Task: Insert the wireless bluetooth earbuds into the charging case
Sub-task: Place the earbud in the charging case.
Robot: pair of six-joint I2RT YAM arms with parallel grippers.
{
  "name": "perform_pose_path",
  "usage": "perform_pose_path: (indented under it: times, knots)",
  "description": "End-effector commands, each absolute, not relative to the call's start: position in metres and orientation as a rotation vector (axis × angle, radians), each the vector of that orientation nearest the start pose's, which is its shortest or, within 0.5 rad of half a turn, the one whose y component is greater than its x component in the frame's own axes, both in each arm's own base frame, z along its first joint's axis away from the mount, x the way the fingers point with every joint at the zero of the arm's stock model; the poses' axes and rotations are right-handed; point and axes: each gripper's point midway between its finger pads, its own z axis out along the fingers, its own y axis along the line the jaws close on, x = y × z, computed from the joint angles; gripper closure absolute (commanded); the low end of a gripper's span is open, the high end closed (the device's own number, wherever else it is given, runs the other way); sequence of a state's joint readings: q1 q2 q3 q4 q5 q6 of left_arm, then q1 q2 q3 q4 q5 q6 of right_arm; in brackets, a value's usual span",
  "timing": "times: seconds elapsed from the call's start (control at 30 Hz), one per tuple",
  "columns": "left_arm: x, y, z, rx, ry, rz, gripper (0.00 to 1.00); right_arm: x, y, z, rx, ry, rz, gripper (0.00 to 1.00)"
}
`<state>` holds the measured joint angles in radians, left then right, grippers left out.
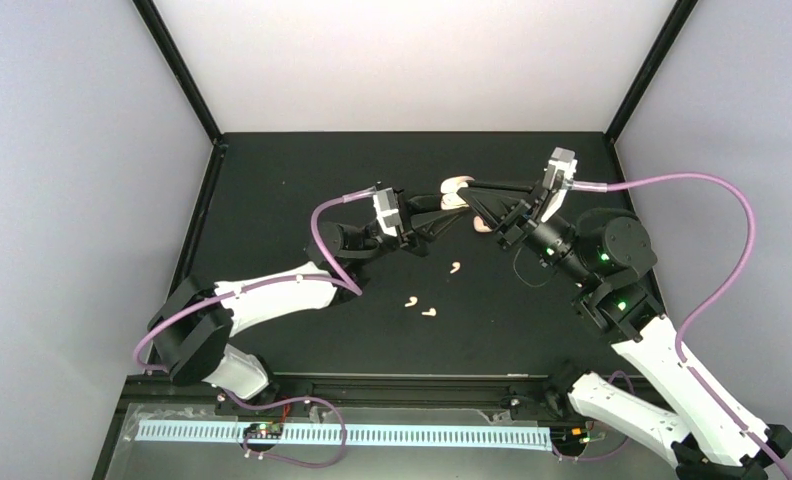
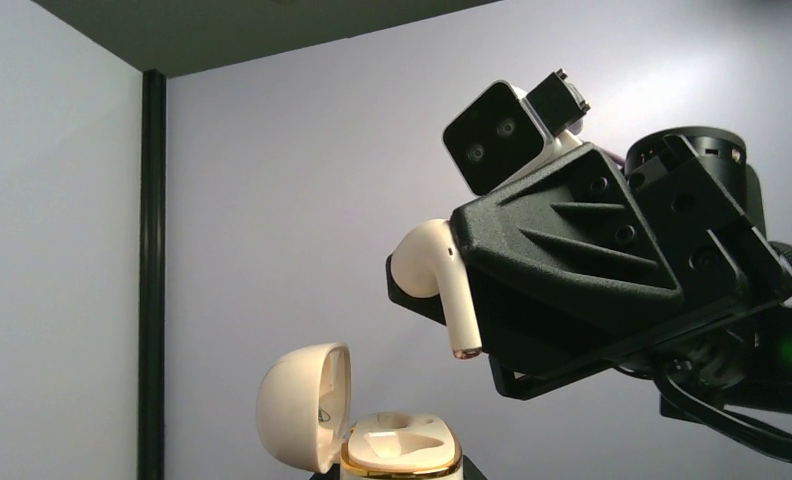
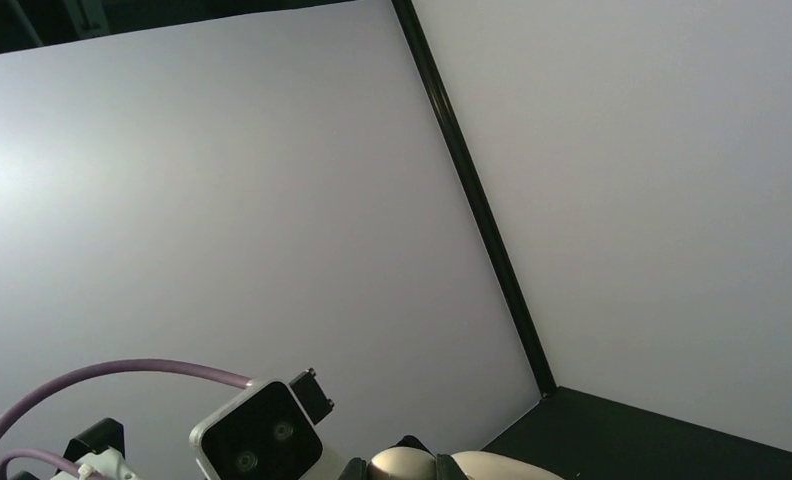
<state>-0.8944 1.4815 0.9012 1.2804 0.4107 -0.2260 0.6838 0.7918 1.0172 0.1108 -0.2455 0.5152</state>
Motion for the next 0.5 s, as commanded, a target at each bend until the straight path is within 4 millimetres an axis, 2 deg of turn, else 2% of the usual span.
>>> perform_pose_path:
  times: [0.0,0.23,0.47]
  knots:
    - [0.194,-0.356,0.469,0.651,0.62,-1.102,0.98,0.19,0.209,0.506,-0.348,1.249,1.152,0.88]
    - [0.202,-0.349,0.472,0.581,0.641,-0.987,0.98,0.187,0.21,0.513,-0.352,1.229,1.141,0.88]
    - [0.207,-0.342,0.477,0.533,0.651,-0.949,0.98,0.188,0.209,0.516,-0.339,1.226,1.085,0.88]
